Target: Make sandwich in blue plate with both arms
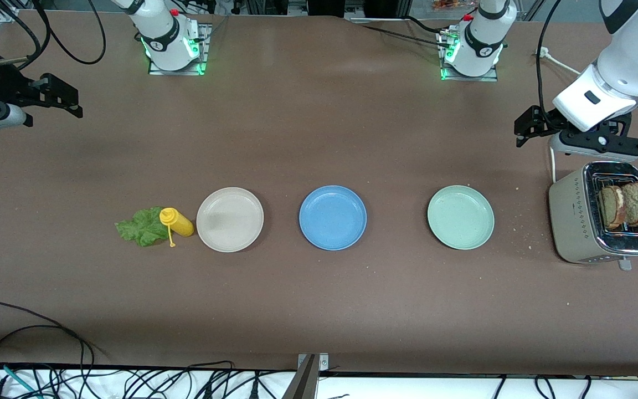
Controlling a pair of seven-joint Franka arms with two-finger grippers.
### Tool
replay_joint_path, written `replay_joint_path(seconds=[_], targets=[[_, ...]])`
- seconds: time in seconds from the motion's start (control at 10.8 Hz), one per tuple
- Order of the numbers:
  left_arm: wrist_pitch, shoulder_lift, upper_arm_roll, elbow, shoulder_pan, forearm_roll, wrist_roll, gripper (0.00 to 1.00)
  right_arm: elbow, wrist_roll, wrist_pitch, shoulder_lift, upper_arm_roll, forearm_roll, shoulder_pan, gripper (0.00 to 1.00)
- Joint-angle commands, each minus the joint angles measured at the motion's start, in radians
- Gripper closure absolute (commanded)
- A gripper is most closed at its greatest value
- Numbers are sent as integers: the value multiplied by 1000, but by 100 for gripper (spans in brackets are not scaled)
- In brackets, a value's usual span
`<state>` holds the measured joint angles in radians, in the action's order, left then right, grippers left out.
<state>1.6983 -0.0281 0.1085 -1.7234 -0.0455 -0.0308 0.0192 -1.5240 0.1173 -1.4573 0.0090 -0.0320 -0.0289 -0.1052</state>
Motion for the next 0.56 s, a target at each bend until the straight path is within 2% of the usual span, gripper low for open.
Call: replay_joint_path(seconds=[0.0, 0.46], targets=[[-22, 11, 0, 25, 4, 8, 15, 0, 22, -10, 20, 3, 0, -16, 2, 0], [-22, 11, 0, 25, 4, 8, 15, 0, 22, -11, 14, 5, -3, -16, 4, 0]])
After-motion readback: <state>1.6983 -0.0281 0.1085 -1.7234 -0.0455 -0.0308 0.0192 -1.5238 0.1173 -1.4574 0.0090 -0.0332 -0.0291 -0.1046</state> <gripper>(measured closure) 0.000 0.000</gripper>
